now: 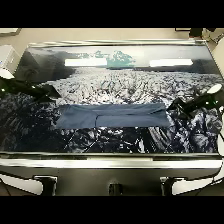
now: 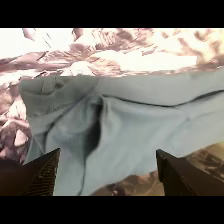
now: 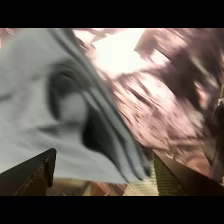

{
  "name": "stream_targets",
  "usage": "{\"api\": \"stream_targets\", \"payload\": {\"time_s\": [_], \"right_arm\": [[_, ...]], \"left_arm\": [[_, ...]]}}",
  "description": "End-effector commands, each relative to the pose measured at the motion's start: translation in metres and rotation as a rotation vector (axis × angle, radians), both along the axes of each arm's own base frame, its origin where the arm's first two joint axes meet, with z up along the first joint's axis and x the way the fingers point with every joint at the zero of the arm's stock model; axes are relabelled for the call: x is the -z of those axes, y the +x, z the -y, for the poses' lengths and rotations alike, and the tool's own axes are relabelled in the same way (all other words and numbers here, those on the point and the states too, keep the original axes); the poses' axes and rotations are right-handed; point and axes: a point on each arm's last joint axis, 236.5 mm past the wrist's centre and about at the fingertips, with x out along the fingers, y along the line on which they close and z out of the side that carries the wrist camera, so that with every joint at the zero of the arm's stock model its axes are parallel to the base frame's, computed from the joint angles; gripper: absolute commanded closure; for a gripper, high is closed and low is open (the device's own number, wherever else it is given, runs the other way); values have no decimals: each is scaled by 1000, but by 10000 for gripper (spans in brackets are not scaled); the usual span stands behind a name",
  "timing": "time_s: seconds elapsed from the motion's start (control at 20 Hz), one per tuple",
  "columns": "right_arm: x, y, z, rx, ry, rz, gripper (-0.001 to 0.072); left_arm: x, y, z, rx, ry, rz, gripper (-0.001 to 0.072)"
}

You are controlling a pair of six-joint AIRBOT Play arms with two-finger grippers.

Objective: Fold the clothes and pants, and hang the long-sleeved shirts on hangers.

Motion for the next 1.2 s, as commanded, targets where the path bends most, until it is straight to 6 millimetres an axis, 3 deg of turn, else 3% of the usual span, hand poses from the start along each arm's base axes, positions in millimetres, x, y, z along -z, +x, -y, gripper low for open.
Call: {"api": "stream_targets", "payload": {"time_s": [0.0, 0.15, 0.35, 0.6, 0.65, 0.8, 0.85, 0.9, 1.0, 1.05, 1.15], "right_arm": [[15, -6, -11, -11, 122, -3, -6], [26, 13, -23, 50, 207, 28, -6], [14, 42, -49, 95, 373, 129, -6], [41, 32, -78, -27, 271, 70, 13], [44, 28, -82, -48, 259, 54, 104], [34, 23, -90, -74, 284, 44, 573], [26, 20, -92, -88, 291, 47, 640], [16, 19, -94, -100, 295, 58, 669], [-13, 20, -100, -113, 317, 104, 671], [-31, 22, -104, -114, 332, 136, 672], [-68, 23, -107, -90, 328, 188, 673]], "left_arm": [[-45, -5, -6, -25, 15, 74, 1], [-76, -12, 14, 17, 28, 143, 1], [-93, -21, 49, 89, 29, 182, 1], [-93, -29, 83, 169, 21, 183, 1], [-93, -30, 87, 179, 20, 184, 2], [-92, -31, 99, 200, 18, 190, 2], [-91, -27, 104, 200, 17, 205, 6], [-88, -22, 113, 198, 17, 230, 79], [-78, -10, 133, 182, 12, 279, 462], [-68, -8, 148, 179, 9, 294, 618], [-41, -14, 181, 195, 3, 294, 672]]}}
